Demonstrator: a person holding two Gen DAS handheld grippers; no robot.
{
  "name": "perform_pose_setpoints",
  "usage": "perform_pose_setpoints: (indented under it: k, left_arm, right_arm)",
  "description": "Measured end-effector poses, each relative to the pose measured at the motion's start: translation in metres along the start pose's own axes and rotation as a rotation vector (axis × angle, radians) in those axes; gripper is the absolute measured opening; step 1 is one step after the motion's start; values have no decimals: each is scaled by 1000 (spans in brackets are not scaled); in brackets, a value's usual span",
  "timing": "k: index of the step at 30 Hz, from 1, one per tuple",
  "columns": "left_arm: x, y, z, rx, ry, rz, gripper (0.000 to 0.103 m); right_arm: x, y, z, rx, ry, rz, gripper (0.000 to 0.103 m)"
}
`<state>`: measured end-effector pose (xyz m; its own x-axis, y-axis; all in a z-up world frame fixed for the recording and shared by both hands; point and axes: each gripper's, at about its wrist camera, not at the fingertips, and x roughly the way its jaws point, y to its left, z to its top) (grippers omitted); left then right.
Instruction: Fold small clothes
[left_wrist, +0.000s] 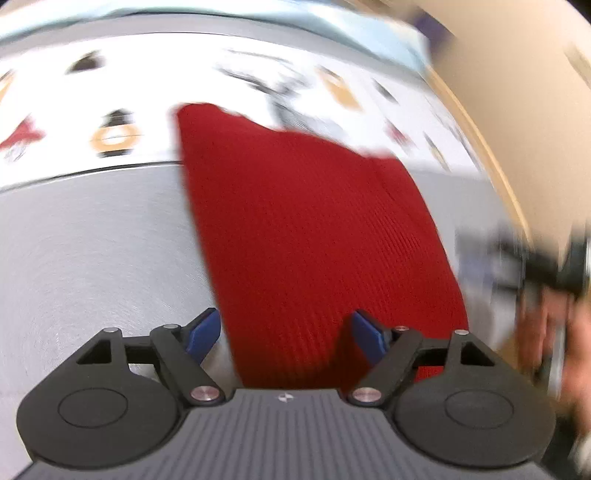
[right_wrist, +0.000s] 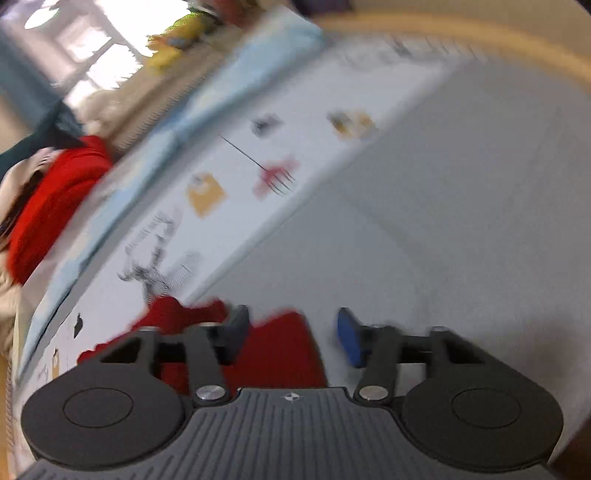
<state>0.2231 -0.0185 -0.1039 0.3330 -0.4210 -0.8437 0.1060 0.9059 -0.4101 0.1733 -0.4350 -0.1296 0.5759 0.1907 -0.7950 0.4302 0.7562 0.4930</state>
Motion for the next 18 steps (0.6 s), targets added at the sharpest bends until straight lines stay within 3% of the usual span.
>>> perform_pose_setpoints:
  k: [2,4,7,13,15,18]
  left_arm:
    - [9,18,7,-119,1,0,83]
    - [20,32,12,-218,8,-38,84]
    - [36,36,15,-289,3,-82,88]
    - [72,47,14,-435,9,-149,97]
    - [72,44,13,-435,-6,-144,96]
    - [57,31,17,-363,-36,-118,72]
  right_arm:
    - [16,-11,-6,39,126,24,57]
    - [21,-9,-11,3,173,31,56]
    - [28,1,-24,-78,228,30,56]
    - [30,20,-35,-142,230,37,63]
    - [29,22,-36,-123,232,64,48]
    - [29,32,-36,-138,200,71,28]
